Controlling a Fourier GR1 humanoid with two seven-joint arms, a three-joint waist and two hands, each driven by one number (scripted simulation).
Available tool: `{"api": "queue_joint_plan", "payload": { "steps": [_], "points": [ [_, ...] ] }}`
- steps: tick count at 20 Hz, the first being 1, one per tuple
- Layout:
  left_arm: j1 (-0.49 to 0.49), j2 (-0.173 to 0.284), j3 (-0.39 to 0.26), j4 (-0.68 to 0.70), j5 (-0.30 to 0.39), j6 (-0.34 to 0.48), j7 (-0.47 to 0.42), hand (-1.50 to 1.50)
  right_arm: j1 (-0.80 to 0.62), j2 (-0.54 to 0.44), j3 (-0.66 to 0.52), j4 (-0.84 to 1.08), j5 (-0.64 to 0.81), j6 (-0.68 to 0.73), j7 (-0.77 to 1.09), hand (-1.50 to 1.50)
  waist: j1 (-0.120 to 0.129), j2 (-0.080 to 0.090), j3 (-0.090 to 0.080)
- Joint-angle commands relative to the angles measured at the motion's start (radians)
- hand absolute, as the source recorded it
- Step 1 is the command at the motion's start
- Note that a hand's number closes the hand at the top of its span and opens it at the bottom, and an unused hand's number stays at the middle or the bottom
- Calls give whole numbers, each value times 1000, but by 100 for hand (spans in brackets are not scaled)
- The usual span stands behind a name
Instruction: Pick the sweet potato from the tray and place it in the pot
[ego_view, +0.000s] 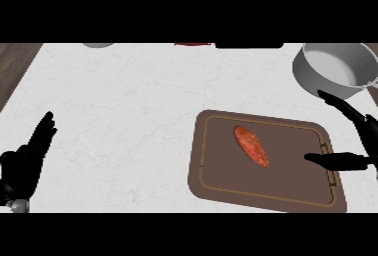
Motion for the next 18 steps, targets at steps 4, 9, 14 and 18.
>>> {"api": "queue_joint_plan", "payload": {
  "steps": [4,9,14,18],
  "points": [
    [-20,-3,31,32,0,-30,-6,0,-160,-76,65,-40,40,196,254,-150,13,1,-1],
    [-37,-27,5,51,-35,-21,-30,0,-295,-61,194,-63,66,355,489,-150,23,2,-2],
    [-92,-46,-1,101,-45,-17,-8,0,-415,-36,307,-21,64,559,687,-150,20,4,-3],
    [-19,-20,31,46,-26,-47,-20,0,-465,66,357,89,73,625,751,-150,27,3,-1]
  ]
}}
